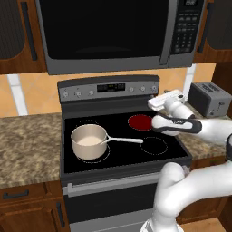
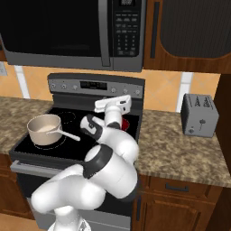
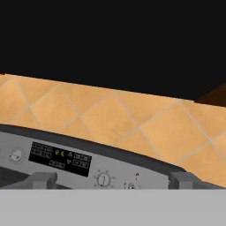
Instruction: Turn off the rear right burner of the stove.
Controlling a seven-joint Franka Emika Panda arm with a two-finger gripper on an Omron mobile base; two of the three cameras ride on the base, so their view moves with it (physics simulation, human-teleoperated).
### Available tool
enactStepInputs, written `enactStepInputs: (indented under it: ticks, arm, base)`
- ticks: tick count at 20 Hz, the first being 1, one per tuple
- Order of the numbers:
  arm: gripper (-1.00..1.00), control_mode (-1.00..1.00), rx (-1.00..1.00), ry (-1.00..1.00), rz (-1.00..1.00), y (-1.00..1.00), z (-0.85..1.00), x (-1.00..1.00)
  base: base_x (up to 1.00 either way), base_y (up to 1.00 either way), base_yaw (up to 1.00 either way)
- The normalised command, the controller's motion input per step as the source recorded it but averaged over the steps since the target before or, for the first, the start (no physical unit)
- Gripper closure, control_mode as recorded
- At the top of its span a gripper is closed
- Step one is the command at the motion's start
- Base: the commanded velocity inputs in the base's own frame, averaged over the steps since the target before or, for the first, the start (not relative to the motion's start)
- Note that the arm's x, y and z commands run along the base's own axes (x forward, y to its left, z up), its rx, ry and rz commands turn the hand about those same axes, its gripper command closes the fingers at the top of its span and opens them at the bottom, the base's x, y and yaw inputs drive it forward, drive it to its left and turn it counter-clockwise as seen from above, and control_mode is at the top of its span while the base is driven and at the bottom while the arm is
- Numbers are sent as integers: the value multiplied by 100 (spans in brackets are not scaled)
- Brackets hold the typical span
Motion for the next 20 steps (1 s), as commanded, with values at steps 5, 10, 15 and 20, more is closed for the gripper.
enactStepInputs:
  ticks: [5,10,15,20]
  arm:
    - [-100,-100,0,0,0,0,-4,65]
    - [-100,-100,-2,0,0,0,-15,50]
    - [-100,-100,-7,0,0,0,-28,45]
    - [-100,-100,-6,0,-2,-1,-32,48]
  base:
    - [0,0,0]
    - [0,0,0]
    - [0,0,0]
    - [0,0,0]
